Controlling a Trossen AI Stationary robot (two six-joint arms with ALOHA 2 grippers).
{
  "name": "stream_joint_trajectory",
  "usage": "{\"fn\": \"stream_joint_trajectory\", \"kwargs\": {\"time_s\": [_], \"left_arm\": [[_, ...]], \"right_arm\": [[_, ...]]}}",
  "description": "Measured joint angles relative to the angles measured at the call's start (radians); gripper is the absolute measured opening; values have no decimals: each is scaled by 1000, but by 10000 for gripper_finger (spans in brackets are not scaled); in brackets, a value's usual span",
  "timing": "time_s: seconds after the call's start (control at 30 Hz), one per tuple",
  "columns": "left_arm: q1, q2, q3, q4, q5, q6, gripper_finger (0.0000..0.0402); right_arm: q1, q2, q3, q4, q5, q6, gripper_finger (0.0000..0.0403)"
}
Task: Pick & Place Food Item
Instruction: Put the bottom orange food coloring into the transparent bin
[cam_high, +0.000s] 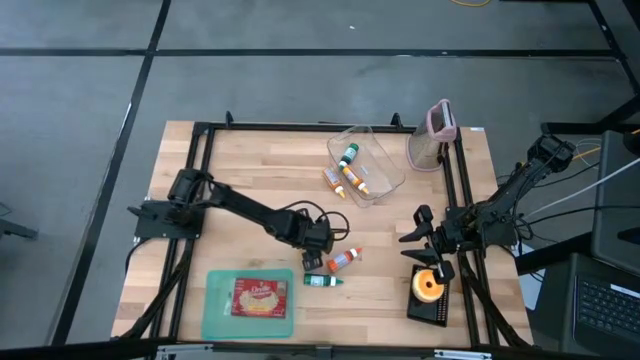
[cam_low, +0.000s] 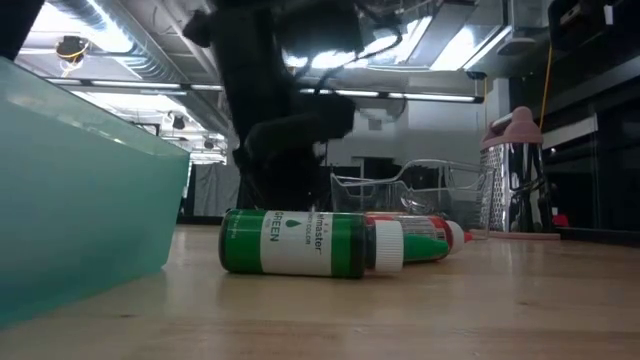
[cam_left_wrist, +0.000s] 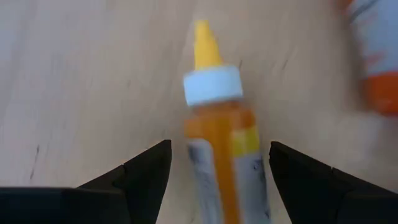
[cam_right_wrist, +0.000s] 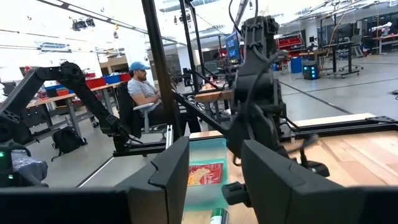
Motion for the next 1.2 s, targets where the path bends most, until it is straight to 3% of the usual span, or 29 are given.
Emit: {"fn": "stream_joint_trajectory", "kwargs": {"time_s": [0.27,0.53,0.67,0.9,1.0,1.1,1.2], "left_arm": [[10,28,5,4,26,13,220],[20,-17,-1,4,-66,50,87],[36,-102,-1,65,-137,107,82],[104,-296,0,325,-176,289,88],[146,-356,0,477,-130,397,89],[197,-375,-4,663,-5,506,88],[265,-362,-9,831,152,510,88]], "right_arm": [[0,0,0,1,-14,1,146],[0,0,0,0,-15,3,146],[0,0,0,0,-16,3,146],[0,0,0,0,-23,3,146],[0,0,0,1,-23,-1,146],[0,0,0,2,-24,-1,146],[0,0,1,8,-26,-1,146]]}}
